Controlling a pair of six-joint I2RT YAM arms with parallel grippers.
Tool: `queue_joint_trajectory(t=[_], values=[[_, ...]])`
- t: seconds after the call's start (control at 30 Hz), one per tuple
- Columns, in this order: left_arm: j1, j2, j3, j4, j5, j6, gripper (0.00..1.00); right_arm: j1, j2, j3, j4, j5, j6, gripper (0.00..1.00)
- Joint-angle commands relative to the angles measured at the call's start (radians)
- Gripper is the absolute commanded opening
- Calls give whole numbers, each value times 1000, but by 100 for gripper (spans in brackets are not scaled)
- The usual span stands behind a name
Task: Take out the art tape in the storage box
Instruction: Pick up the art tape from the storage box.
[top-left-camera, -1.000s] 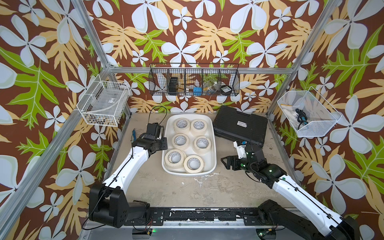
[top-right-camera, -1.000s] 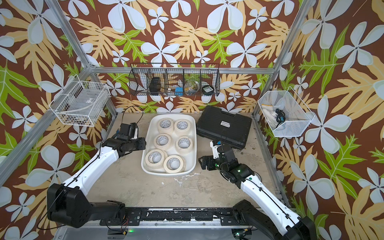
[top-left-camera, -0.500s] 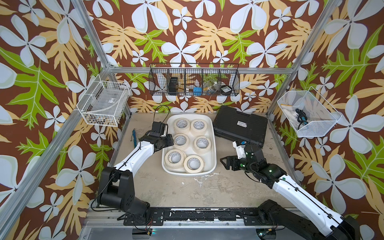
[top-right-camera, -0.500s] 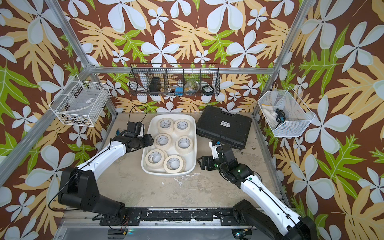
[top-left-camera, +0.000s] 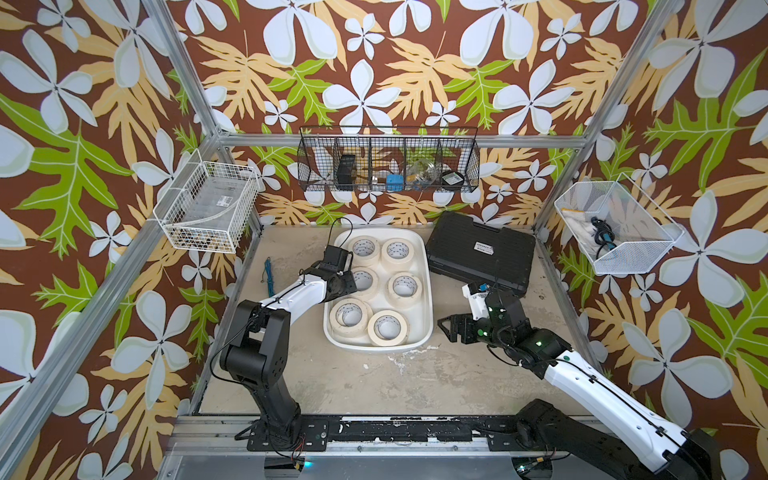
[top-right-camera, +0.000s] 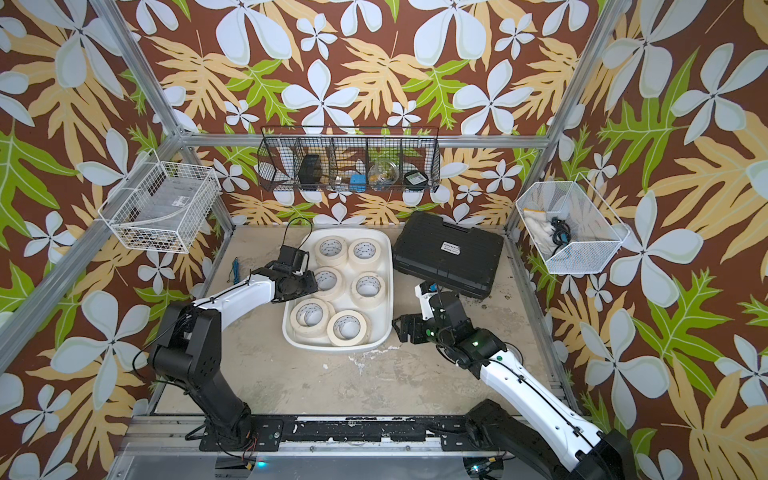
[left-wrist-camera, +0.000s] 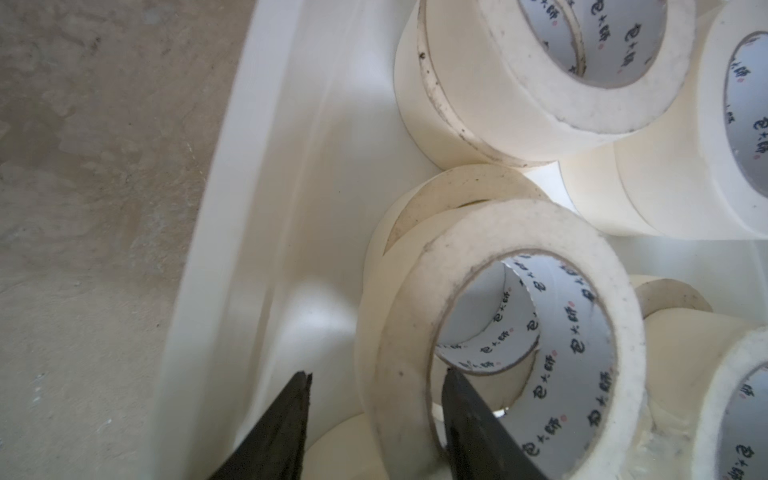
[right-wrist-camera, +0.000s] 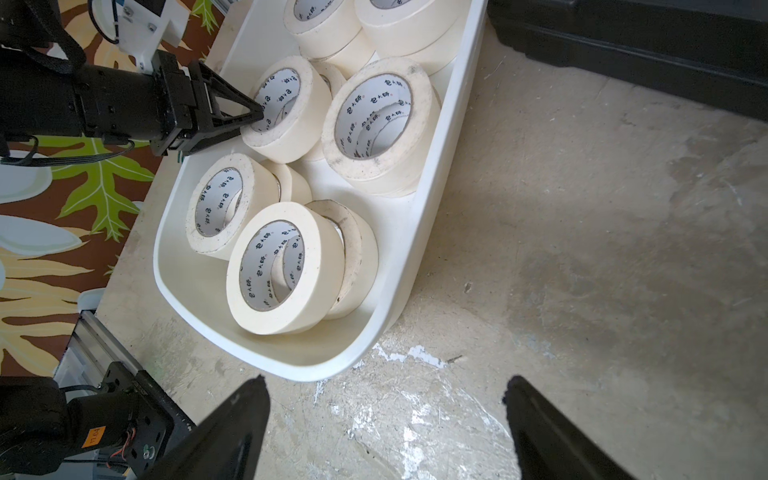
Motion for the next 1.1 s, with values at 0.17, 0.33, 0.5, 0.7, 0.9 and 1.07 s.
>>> queue_joint_trajectory(t=[0.17,0.33,0.5,0.7,0.9,1.07], values=[[-2,40,40,22,-1,0,46,14,3,-9,14,16,22,92],[-3,47,55,15,1,5,37,28,32,2,46,20,37,91],[-4,54,67,11,5,14,24,56,91,33,87,26,52,90],[-4,58,81,4,16,17,16,107,148,82,96,56,55,90],[-8,35,106,-30,5,34,12,112,163,92,102,70,57,90],[-9,7,142,-78,3,47,10,113,159,97,108,77,59,89]])
